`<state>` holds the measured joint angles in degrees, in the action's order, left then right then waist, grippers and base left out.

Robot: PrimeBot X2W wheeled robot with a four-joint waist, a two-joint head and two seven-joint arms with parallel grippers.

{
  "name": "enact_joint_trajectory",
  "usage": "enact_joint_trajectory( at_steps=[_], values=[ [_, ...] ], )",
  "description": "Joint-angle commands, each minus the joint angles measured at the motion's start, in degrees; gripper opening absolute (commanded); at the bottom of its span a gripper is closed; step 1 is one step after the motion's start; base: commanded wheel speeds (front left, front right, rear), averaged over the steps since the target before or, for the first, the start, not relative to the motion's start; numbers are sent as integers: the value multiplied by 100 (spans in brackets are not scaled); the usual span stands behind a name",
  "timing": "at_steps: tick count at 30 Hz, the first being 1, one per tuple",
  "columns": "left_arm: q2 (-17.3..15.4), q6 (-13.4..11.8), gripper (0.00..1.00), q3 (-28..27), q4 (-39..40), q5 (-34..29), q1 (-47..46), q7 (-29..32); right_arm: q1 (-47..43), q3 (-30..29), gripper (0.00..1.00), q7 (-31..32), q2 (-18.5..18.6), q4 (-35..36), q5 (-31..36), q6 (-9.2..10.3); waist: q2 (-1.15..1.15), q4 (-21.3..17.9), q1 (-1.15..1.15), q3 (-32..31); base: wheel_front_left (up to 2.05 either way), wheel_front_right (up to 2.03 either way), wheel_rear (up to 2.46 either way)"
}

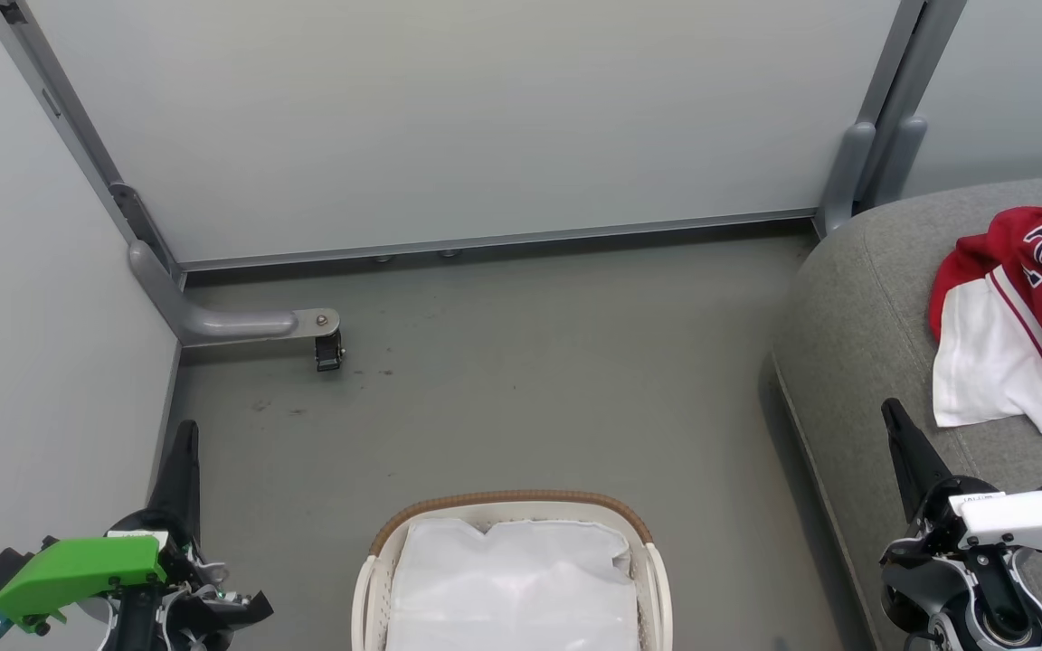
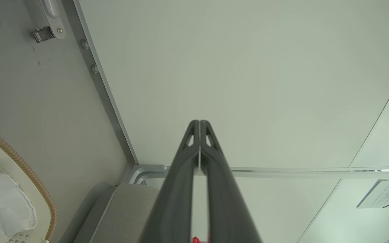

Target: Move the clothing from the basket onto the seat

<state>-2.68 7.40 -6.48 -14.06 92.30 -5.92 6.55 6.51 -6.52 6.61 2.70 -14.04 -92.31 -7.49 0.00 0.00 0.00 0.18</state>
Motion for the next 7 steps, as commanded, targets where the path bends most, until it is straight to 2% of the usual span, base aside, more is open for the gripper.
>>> enact_joint_trajectory(
  at_steps=[1, 7],
  values=[
    [-37, 16, 0, -15, 8, 19, -66, 19, -60, -12, 0, 8, 34, 15, -19, 0, 0, 0, 0, 0, 0, 0, 0],
    [-37, 16, 0, -15, 8, 19, -66, 18, -60, -12, 0, 8, 34, 15, -19, 0, 0, 0, 0, 0, 0, 0, 0]
  ],
)
